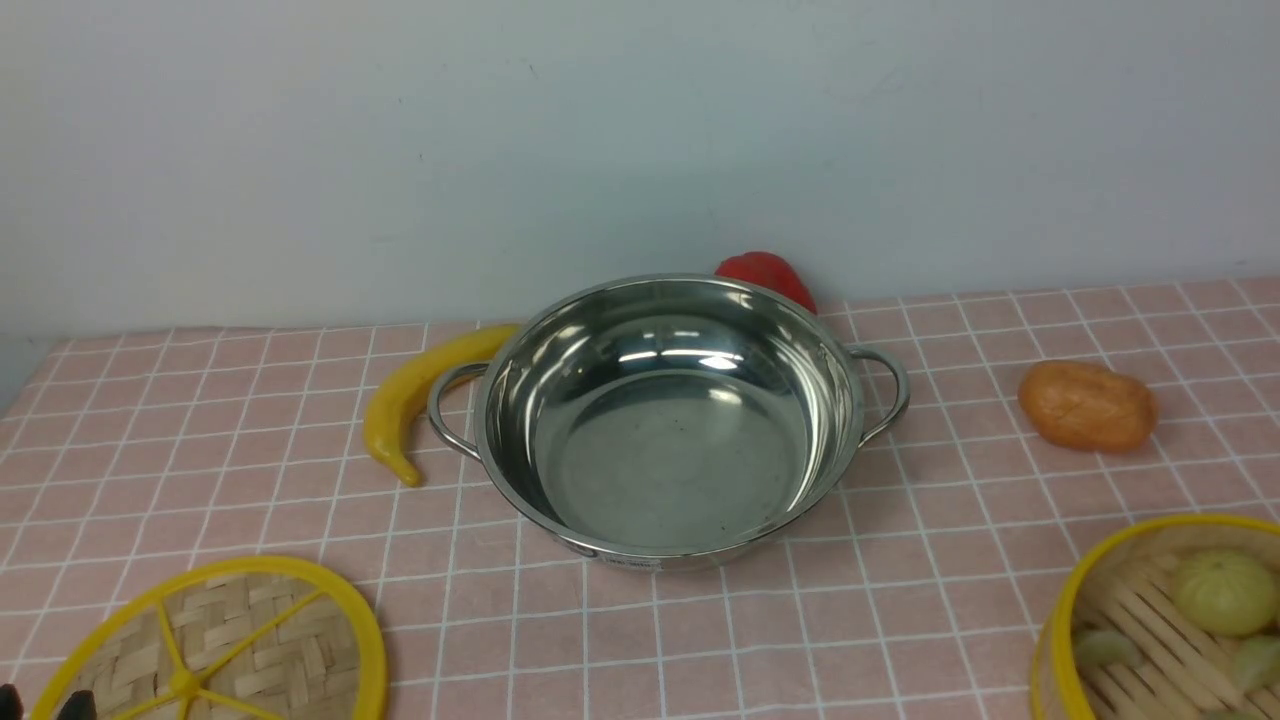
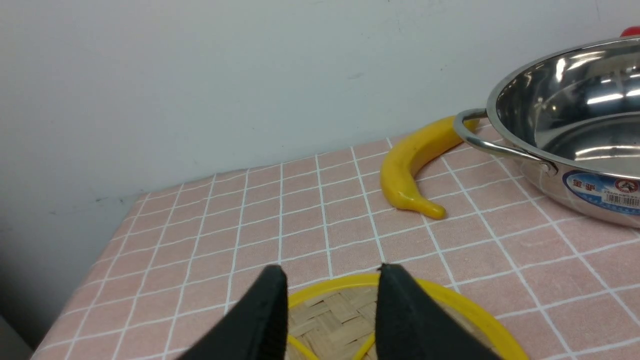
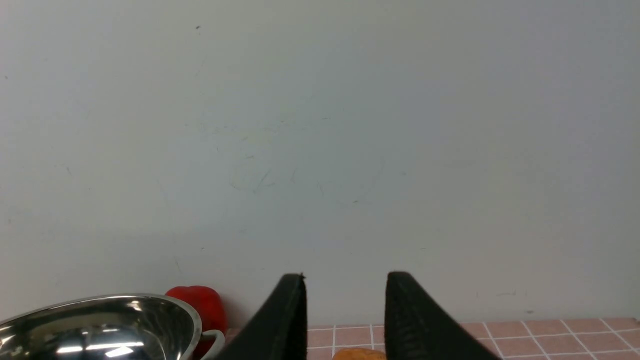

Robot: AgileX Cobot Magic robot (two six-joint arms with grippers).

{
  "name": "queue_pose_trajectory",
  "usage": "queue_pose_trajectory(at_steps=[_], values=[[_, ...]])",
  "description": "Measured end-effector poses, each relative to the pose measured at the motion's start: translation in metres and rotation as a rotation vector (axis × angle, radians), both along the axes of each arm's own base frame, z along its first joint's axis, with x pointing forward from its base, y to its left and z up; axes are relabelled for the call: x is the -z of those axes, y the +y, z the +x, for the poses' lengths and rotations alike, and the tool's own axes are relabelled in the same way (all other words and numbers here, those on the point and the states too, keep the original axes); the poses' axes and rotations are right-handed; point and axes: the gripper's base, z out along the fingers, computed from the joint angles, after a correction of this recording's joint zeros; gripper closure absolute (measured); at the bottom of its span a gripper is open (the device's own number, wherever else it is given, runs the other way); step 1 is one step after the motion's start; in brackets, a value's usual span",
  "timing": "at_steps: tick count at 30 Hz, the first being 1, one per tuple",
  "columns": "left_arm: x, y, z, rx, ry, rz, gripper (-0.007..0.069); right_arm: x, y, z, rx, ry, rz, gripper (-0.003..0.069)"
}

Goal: Place the steamer in the pot on the pink tablecloth, and put the lid on the steamer.
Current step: 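Reach for and grasp the rim of the bamboo steamer holding the buns with the right gripper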

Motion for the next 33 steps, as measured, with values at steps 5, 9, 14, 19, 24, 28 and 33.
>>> queue_pose_trajectory(at_steps=[5, 9, 14, 19, 24, 28, 33], values=[[0.0, 0.0, 0.0, 0.0, 0.0, 0.0, 0.0381, 0.0, 0.0, 0.0, 0.002, 0.0, -0.023, 0.0417], [0.0, 0.0, 0.0, 0.0, 0.0, 0.0, 0.0381, 0.0, 0.0, 0.0, 0.002, 0.0, -0.025, 0.0417], [0.0, 0.0, 0.0, 0.0, 0.0, 0.0, 0.0381, 0.0, 0.0, 0.0, 0.003, 0.0, -0.035, 0.0417], [0.0, 0.0, 0.0, 0.0, 0.0, 0.0, 0.0381, -0.007, 0.002, -0.001, -0.01, -0.046, -0.034, 0.0417], [0.0, 0.0, 0.0, 0.0, 0.0, 0.0, 0.0381, -0.069, -0.004, -0.02, 0.026, -0.134, 0.048, 0.0417], [0.0, 0.0, 0.0, 0.0, 0.0, 0.0, 0.0381, -0.091, -0.01, -0.034, 0.085, -0.038, 0.121, 0.0417], [0.0, 0.0, 0.0, 0.0, 0.0, 0.0, 0.0381, -0.103, -0.009, -0.044, 0.049, 0.012, 0.285, 0.0417]])
